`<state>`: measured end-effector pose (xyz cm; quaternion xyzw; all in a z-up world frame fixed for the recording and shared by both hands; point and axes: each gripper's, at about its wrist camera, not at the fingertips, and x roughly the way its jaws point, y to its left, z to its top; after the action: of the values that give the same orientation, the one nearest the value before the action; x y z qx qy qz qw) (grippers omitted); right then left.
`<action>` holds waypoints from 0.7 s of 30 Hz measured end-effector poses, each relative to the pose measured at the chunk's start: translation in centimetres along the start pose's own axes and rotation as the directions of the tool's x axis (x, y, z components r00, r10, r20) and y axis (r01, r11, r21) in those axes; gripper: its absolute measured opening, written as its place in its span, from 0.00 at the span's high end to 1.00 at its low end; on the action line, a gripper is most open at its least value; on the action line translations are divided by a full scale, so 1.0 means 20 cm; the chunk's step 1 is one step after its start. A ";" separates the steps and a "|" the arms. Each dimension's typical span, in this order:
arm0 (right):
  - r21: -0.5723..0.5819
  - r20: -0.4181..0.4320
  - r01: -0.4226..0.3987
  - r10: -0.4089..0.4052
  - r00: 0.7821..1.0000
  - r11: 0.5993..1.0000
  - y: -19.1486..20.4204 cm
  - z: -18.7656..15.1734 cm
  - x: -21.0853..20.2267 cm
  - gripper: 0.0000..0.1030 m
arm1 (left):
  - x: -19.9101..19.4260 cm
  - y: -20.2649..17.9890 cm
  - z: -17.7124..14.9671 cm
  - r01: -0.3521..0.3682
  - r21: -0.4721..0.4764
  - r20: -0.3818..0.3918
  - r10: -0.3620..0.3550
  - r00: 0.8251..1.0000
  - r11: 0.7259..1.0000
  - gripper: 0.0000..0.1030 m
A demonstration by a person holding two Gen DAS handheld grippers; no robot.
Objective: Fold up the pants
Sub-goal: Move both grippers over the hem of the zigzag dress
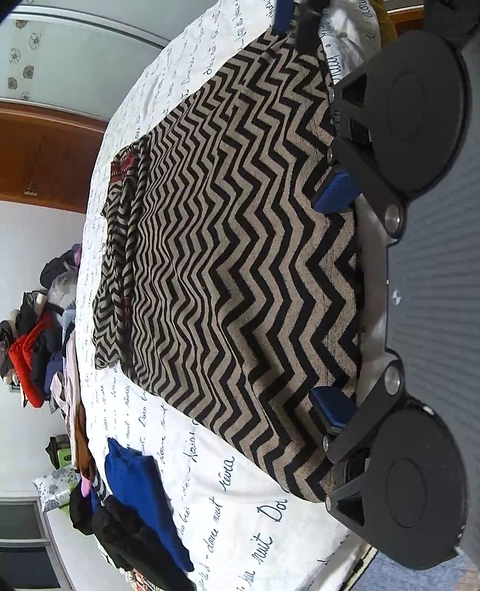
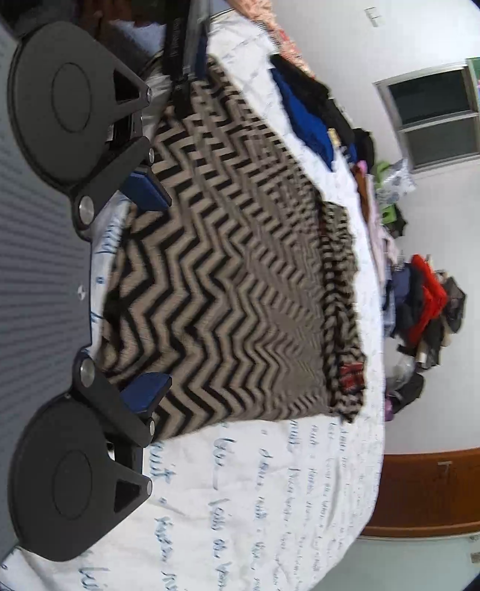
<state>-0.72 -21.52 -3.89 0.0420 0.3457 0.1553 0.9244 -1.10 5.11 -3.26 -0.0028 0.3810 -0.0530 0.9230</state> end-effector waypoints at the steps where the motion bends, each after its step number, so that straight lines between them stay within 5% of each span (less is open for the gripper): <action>1: -0.014 -0.009 0.001 -0.001 1.000 1.000 0.01 -0.01 0.01 0.08 | 0.00 0.00 0.00 -0.001 -0.005 -0.004 0.001 1.000 1.000 0.03; 7: -0.085 0.057 0.026 -0.021 0.998 0.996 0.07 -0.06 -0.08 0.08 | -0.01 0.00 -0.01 -0.020 0.001 -0.006 0.020 1.000 1.000 0.03; 21: -0.052 0.165 0.072 -0.063 0.984 0.996 -0.03 -0.05 -0.14 0.08 | -0.02 0.02 -0.01 -0.076 0.054 0.018 0.075 0.997 0.996 0.03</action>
<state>-3.28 -23.12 -3.03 0.0162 0.2656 0.1298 0.9552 -1.53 5.53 -3.15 0.0365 0.3721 -0.0285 0.9270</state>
